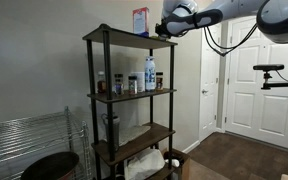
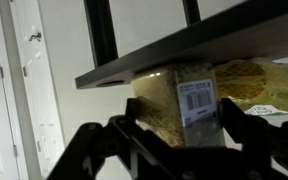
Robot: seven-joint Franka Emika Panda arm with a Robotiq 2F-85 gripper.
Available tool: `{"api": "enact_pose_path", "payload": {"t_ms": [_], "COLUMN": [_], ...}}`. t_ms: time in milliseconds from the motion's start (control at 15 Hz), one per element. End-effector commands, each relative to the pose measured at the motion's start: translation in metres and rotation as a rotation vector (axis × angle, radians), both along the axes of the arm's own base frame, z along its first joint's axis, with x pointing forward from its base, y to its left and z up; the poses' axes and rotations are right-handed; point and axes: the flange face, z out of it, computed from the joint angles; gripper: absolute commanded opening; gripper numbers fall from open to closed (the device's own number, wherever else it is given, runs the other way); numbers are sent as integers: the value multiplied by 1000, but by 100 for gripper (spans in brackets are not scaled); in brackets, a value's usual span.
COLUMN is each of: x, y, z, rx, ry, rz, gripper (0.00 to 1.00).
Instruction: Move the bottle from the first top shelf to the second top shelf
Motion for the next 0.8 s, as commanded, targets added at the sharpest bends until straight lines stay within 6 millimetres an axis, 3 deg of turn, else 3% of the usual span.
{"api": "enact_pose_path", "payload": {"t_ms": [0, 467, 733], "x": [-12, -51, -68], "y": [10, 24, 27], "z": [14, 53, 58], "rx": [7, -39, -44], "ry": [-57, -143, -147], "rz": [12, 57, 75], "gripper": [57, 57, 57]}}
